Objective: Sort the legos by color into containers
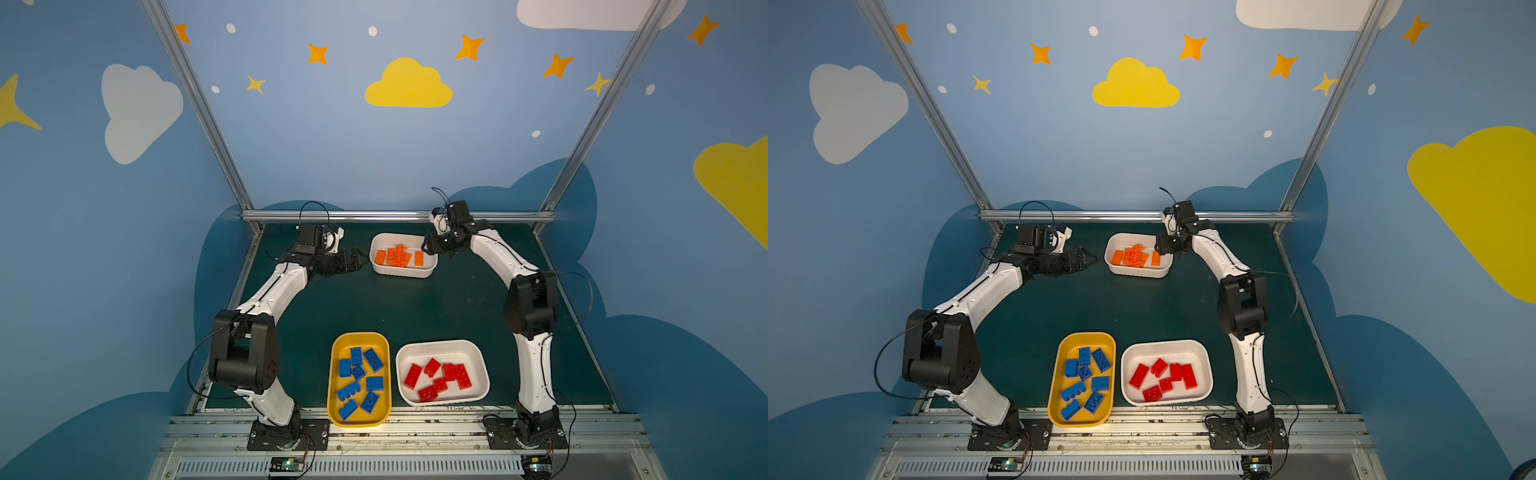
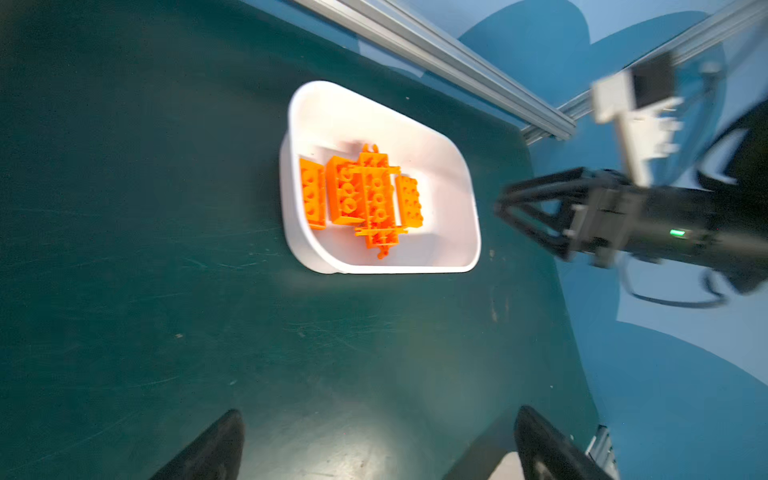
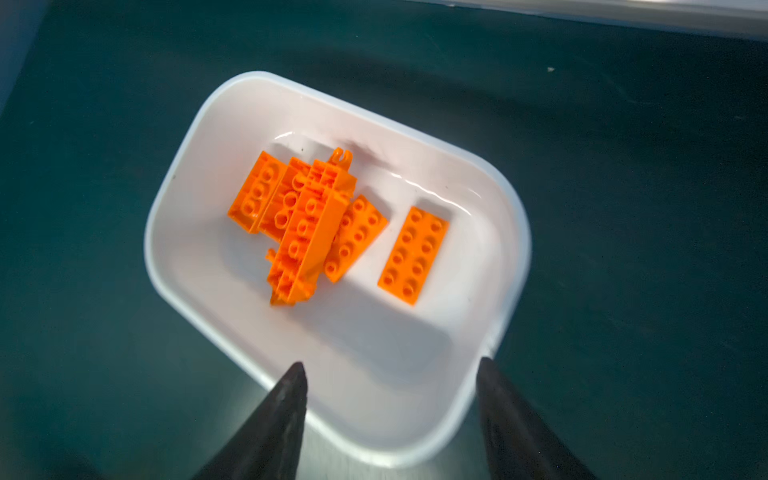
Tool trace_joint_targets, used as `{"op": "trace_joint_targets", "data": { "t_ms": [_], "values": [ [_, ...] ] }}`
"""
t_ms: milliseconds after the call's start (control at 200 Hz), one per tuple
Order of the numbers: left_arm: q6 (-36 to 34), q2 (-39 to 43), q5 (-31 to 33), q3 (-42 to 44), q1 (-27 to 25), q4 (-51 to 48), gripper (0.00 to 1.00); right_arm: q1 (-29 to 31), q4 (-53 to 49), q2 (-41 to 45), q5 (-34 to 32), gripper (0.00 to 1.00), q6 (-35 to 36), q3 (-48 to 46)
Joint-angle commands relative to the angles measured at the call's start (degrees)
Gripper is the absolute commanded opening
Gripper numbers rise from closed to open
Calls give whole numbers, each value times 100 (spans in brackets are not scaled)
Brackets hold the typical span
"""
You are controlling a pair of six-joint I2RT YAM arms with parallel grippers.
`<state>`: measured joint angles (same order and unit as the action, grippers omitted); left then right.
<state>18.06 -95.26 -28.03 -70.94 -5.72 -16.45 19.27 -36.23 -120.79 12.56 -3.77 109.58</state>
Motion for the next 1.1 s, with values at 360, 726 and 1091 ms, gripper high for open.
{"op": "trace_joint_targets", "data": {
  "t_ms": [360, 726, 1091],
  "values": [
    [-1605, 404, 1368, 1983, 487, 2217, 100, -1496, 3555, 3199, -1128, 85, 786, -5530],
    [-1900, 1706, 2347, 3547, 484, 3026, 100, -1887, 3896, 3622, -879, 88, 395, -5982],
    [-1849, 969, 2722, 3884, 646, 4525, 100, -1592, 5625, 3836, -1200, 88, 281, -7619]
  ]
}}
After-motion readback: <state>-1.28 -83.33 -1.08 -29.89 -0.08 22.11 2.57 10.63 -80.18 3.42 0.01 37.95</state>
